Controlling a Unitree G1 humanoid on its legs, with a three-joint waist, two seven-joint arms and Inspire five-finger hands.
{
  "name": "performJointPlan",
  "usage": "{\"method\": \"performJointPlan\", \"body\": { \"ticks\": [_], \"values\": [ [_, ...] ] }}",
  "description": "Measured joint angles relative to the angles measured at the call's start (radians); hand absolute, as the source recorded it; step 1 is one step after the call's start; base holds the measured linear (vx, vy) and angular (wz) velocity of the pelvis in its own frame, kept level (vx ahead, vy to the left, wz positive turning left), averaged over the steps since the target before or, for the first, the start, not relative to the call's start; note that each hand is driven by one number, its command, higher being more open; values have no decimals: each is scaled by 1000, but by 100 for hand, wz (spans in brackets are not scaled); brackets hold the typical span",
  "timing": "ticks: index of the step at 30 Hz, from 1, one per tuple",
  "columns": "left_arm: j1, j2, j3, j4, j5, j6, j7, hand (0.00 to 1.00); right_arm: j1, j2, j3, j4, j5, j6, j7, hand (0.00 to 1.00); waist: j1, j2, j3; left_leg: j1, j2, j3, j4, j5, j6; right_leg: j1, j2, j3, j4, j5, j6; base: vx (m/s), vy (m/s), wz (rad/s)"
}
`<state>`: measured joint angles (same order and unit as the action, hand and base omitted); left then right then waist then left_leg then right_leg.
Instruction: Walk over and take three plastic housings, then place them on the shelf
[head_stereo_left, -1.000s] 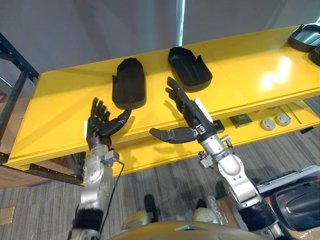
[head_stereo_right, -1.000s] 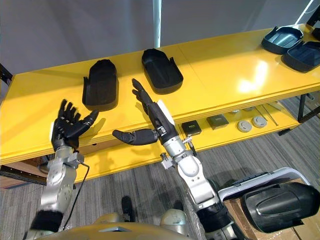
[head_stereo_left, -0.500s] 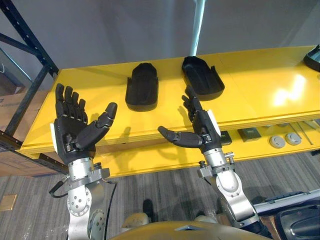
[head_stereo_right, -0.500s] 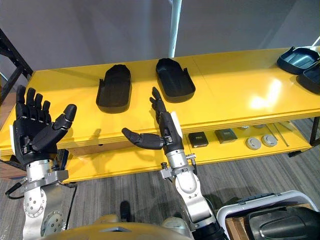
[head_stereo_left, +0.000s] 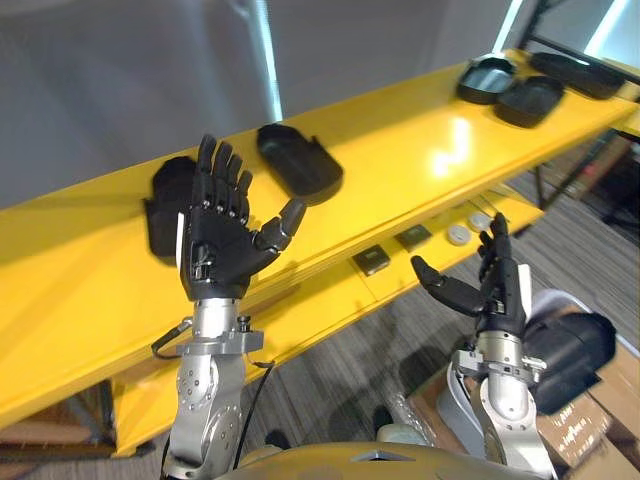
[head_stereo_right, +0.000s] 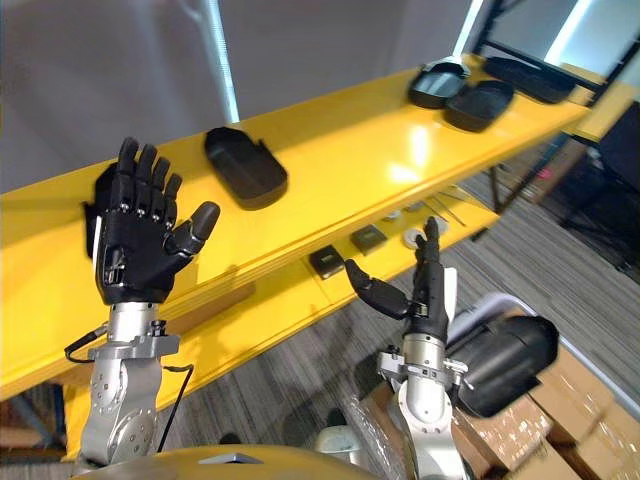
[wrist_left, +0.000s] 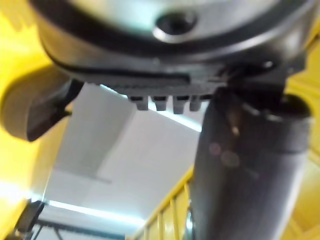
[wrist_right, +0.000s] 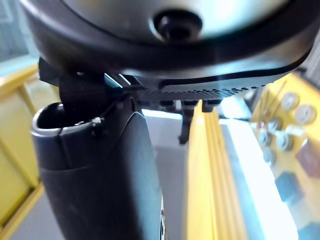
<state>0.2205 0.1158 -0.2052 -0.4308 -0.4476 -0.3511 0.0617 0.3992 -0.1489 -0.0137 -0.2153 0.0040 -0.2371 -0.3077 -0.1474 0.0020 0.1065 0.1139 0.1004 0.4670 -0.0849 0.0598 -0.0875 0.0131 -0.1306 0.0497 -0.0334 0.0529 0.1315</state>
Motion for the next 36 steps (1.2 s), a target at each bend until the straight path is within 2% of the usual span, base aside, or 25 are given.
{"method": "performJointPlan", "body": {
  "ticks": [2,8,11,13,14,15,16,17,19,21,22,23,26,29,31,32,33,34,35,36],
  "values": [
    [-34,2,-29,19,-15,3,1,100,71,18,-24,-31,3,0,-11,100,-22,5,-8,3,16,37,1,-6,-9,-7,19,35,-24,20,-3,63,-40,-47],
    [-68,5,-96,90,-23,23,6,100,168,47,-39,-87,3,-16,-9,100,-76,5,-6,19,37,113,2,-24,-31,-33,56,104,-24,24,1,28,-44,-39],
    [-89,16,-114,117,-22,29,27,100,156,46,-35,-87,3,-24,4,100,-74,4,-3,2,53,130,73,-80,-33,-51,65,143,-23,22,3,-10,-38,-44],
    [-100,19,-108,117,-22,29,54,100,124,36,-35,-88,3,-32,20,100,-66,17,7,-47,50,19,184,-148,-19,-69,69,180,-22,26,-2,-10,-34,-59],
    [-99,13,-103,112,-23,29,73,100,100,23,-33,-90,3,-33,29,100,-45,37,15,-81,51,-131,261,-204,-1,-73,80,218,-21,37,-16,27,19,-96],
    [-91,11,-85,103,-24,29,83,100,68,3,-23,-90,3,-33,40,100,-19,59,27,-106,50,-251,327,-249,3,-81,93,263,-19,46,-17,29,43,-107],
    [-87,10,-71,100,-26,29,84,100,51,-10,-14,-90,3,-33,44,100,-6,69,36,-112,48,-297,354,-276,6,-83,100,286,-19,50,-15,12,115,-120],
    [-64,4,-44,83,-28,29,84,100,21,-43,8,-87,4,-33,58,100,19,85,50,-111,45,-371,383,-329,6,-91,116,330,-19,57,-8,-29,139,-96],
    [-20,1,-13,58,-28,28,80,100,-13,-71,42,-62,4,-33,71,100,36,101,44,-110,35,-384,400,-359,2,-102,120,365,-15,64,2,-48,204,-68],
    [-6,3,-6,56,-26,22,78,100,-17,-73,62,-35,13,-34,74,100,48,82,55,-112,20,-381,406,-367,8,-103,105,364,-13,64,4,-72,174,-10],
    [-5,5,-3,57,-27,18,78,100,-18,-73,68,-9,21,-34,81,100,65,66,62,-141,9,-383,431,-373,13,-119,93,362,-13,68,10,-92,143,5],
    [-4,6,-3,57,-28,12,78,100,-19,-73,68,-3,21,-34,83,100,67,63,63,-151,6,-385,439,-375,14,-126,90,360,-9,69,11,-86,130,9],
    [-19,10,-12,58,-44,-2,71,100,-27,-80,65,31,36,-34,83,100,61,69,74,-190,-1,-405,493,-386,21,-175,100,337,71,54,14,-31,50,3],
    [-60,12,-44,58,-53,-7,71,100,-43,-94,51,41,45,-36,81,100,57,80,143,-159,-5,-417,560,-417,33,-185,124,340,190,52,15,-105,84,-37],
    [-65,26,-64,58,-52,-8,67,100,-43,-89,56,40,44,-49,81,100,60,60,163,-143,-20,-387,594,-438,52,-182,121,337,210,53,17,-214,110,-67],
    [-63,36,-67,58,-49,-8,67,100,-47,-89,62,33,66,-68,96,100,65,42,178,-143,-30,-351,628,-452,72,-181,104,310,201,65,35,-418,71,-83],
    [-61,51,-58,58,-46,-5,70,100,-58,-86,72,24,95,-77,114,100,64,23,189,-156,-35,-310,647,-449,92,-178,74,298,154,100,70,-449,73,-78],
    [-63,46,-51,60,-39,0,70,100,-66,-84,78,19,103,-82,120,100,62,29,193,-171,-29,-288,646,-441,105,-193,57,276,160,93,49,-480,69,-80],
    [-58,38,-31,71,-15,2,71,100,-94,-84,102,21,126,-84,127,100,75,38,199,-184,-8,-249,637,-418,111,-259,47,158,311,30,-35,-341,79,-91],
    [-49,31,-12,79,-14,5,72,100,-123,-83,138,24,129,-84,128,100,92,55,208,-177,18,-208,600,-383,109,-295,31,59,477,-20,-92,-304,59,-100]
  ]
}}
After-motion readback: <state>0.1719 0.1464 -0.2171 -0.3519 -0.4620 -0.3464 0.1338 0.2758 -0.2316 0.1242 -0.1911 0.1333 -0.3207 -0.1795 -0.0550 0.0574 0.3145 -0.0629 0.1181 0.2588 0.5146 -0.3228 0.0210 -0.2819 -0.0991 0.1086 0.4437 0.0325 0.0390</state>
